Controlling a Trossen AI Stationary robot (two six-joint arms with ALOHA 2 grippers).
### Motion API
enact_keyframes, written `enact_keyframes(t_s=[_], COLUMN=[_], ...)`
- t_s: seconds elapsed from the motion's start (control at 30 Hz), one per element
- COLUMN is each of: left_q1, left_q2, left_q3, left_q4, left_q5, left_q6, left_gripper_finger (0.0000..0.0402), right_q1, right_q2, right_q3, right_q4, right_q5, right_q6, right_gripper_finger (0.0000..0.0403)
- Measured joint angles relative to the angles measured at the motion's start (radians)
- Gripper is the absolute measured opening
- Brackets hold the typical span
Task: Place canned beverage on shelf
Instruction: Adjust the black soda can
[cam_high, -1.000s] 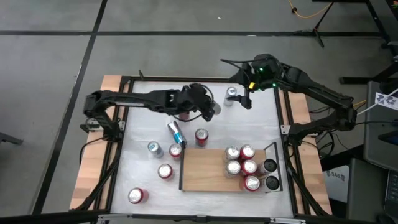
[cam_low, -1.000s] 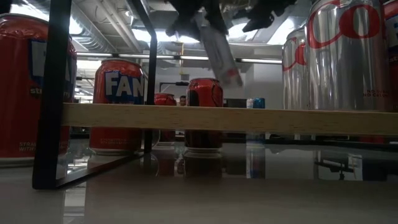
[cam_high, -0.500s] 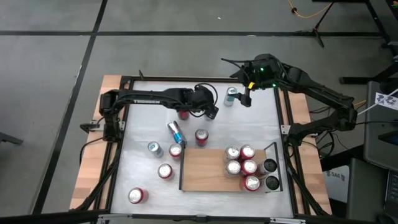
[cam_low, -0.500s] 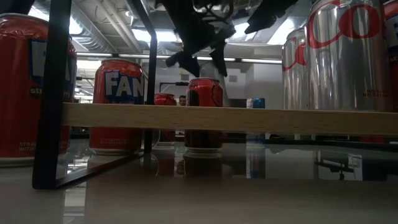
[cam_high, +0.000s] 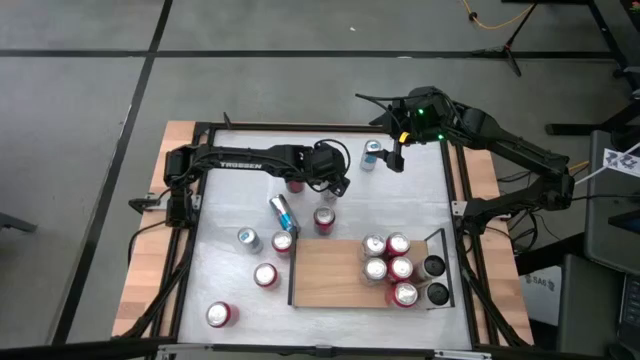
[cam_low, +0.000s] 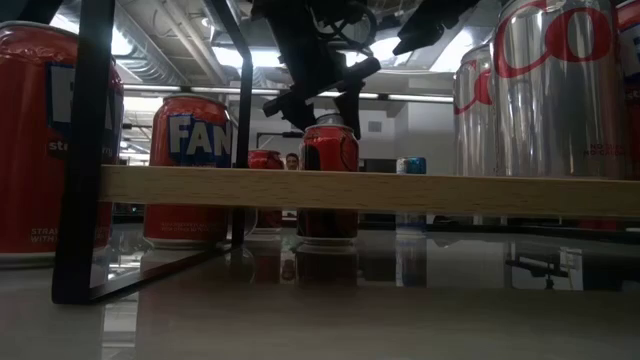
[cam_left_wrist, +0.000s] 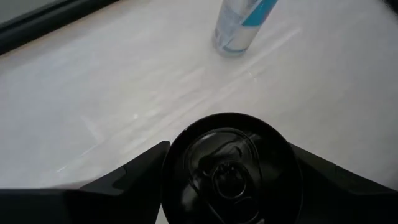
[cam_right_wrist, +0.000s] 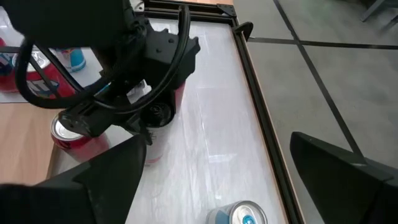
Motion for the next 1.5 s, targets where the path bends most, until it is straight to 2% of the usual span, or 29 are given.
enact_keyframes(t_s=[1.5], left_q1=[-0.040], left_q2=[0.026], left_q3=[0.000], left_q4=[0.004], left_q5=[0.003], left_q6=[-0.024], left_gripper_finger=[0.0271], right_q1=[0.000], right_q2=[0.000], right_q3=[0.000], right_q4=[-0.002], right_q5=[-0.001], right_q6=[0.002], right_gripper_finger=[0.0386])
